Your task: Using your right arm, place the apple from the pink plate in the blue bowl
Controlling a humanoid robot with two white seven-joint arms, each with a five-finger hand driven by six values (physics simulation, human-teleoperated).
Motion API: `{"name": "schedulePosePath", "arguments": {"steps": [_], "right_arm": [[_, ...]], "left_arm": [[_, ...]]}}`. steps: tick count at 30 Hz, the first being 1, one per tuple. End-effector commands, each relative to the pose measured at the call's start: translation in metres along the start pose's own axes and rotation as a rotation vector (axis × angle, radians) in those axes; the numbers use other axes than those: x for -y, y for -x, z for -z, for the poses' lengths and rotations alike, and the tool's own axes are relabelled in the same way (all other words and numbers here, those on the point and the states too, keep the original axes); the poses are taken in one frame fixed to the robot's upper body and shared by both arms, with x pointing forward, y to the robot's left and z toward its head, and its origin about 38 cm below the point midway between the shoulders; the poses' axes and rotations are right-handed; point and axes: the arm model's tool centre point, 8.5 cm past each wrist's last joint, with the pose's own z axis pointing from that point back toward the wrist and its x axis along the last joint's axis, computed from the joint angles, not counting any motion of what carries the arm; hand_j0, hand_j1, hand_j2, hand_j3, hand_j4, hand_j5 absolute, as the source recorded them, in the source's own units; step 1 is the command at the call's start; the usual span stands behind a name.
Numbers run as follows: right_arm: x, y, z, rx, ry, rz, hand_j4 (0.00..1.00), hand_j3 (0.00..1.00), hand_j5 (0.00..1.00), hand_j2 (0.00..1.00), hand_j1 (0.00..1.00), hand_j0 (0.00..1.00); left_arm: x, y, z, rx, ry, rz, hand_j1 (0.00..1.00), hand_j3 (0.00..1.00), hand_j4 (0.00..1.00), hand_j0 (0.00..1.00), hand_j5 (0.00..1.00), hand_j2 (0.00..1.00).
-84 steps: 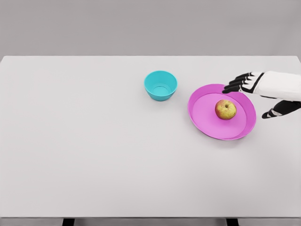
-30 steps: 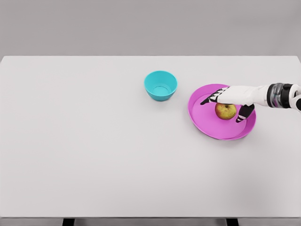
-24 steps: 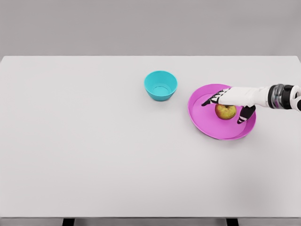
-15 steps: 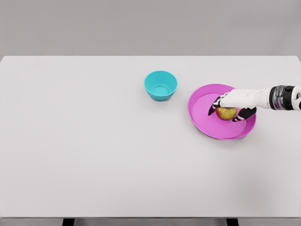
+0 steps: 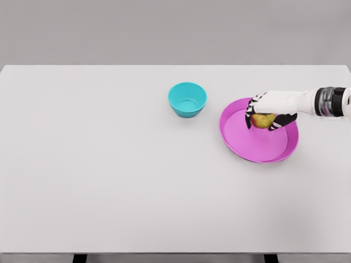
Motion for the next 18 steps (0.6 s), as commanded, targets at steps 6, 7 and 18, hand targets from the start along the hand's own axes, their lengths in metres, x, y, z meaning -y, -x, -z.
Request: {"name": "schedulePosePath", "arguments": {"steps": [6, 7, 18], "right_arm": [[0.060, -0.031, 0.039, 0.087, 0.104, -0.047, 0.45, 0.45, 0.45, 0.45, 0.45, 0.45], [0.066, -0.033, 0.041, 0.089, 0.113, -0.053, 0.45, 0.45, 0.45, 0.45, 0.45, 0.45], [0.131, -0.059, 0.105, 0.122, 0.159, -0.079, 0.45, 0.45, 0.45, 0.45, 0.45, 0.45]], "left_arm": [[0.000, 0.000, 0.000, 0.000, 0.000, 0.000, 1.00, 1.00, 1.00, 1.00, 1.00, 1.00], [0.000, 0.000, 0.000, 0.000, 0.000, -0.001, 1.00, 1.00, 1.00, 1.00, 1.00, 1.00], [0.000, 0.000, 0.000, 0.000, 0.000, -0.001, 1.00, 1.00, 1.00, 1.00, 1.00, 1.00]]}}
